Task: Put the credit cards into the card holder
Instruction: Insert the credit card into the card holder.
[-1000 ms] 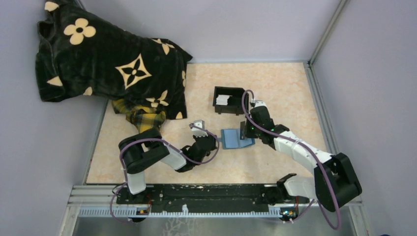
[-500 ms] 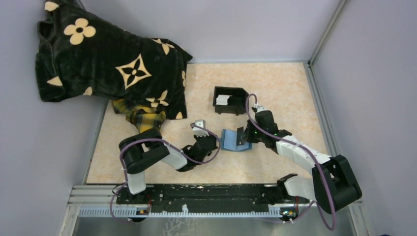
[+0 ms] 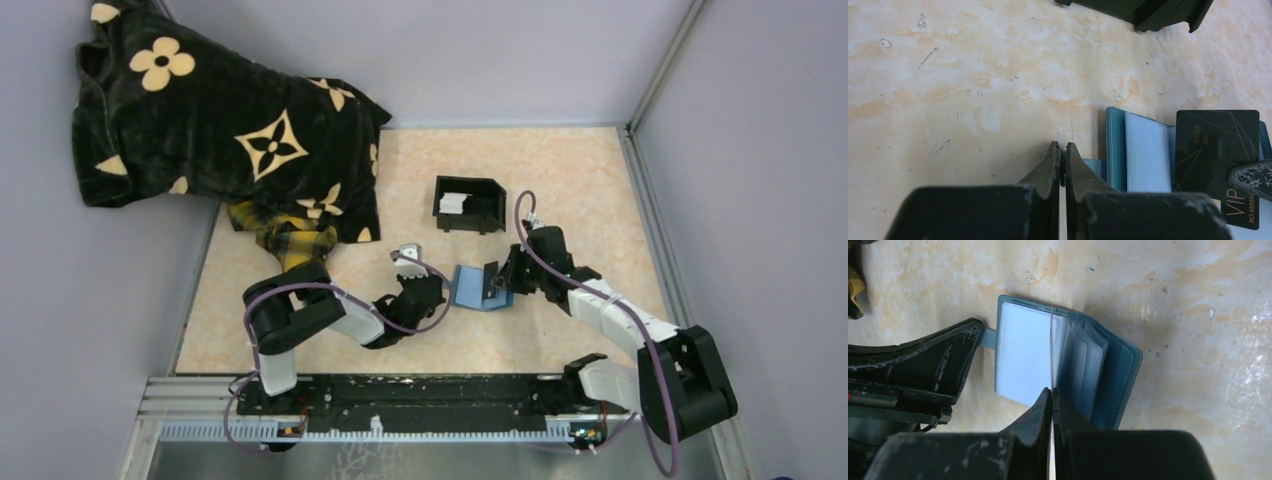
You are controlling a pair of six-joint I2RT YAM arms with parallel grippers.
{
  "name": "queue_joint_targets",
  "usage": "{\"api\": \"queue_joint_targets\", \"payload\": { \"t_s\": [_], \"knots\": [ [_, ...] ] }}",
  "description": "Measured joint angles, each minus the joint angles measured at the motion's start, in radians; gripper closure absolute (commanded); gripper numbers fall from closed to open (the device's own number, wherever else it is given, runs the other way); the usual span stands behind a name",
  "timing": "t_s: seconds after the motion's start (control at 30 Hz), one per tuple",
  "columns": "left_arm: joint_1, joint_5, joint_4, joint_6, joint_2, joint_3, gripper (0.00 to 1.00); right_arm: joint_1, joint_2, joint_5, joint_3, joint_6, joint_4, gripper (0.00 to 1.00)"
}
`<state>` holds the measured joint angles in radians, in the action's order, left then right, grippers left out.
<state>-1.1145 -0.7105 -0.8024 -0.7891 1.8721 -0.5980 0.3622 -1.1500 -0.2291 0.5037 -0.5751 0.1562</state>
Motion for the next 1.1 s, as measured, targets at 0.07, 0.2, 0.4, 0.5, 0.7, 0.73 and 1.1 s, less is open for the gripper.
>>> {"api": "queue_joint_targets", "payload": {
  "t_s": [0.07, 0.2, 0.4, 0.5, 0.7, 0.73, 1.1],
  "knots": [
    [-0.006, -0.012, 0.014, -0.007, 0.001, -0.008, 1.00, 0.000, 0.011, -0.001, 0.000, -0.015, 0.011, 1.00],
    [-0.019, -0.037, 0.038, -0.031, 0.006, -0.019, 1.00, 0.000, 0.052, 0.000, 0.000, -0.053, 0.038, 1.00],
    [-0.041, -0.076, 0.101, -0.088, 0.010, -0.050, 1.00, 0.000, 0.099, 0.001, -0.003, -0.100, 0.053, 1.00],
    [-0.051, -0.098, 0.138, -0.117, 0.010, -0.065, 1.00, -0.001, 0.102, 0.004, -0.025, -0.115, 0.056, 1.00],
    [-0.066, -0.133, 0.199, -0.179, 0.010, -0.086, 1.00, -0.001, 0.103, 0.024, -0.059, -0.126, 0.084, 1.00],
    [-0.068, -0.138, 0.204, -0.187, 0.010, -0.088, 1.00, -0.001, 0.103, 0.026, -0.059, -0.126, 0.085, 1.00],
    [-0.076, -0.158, 0.233, -0.236, 0.010, -0.095, 1.00, -0.001, 0.103, 0.052, -0.059, -0.124, 0.091, 1.00]
  ]
}}
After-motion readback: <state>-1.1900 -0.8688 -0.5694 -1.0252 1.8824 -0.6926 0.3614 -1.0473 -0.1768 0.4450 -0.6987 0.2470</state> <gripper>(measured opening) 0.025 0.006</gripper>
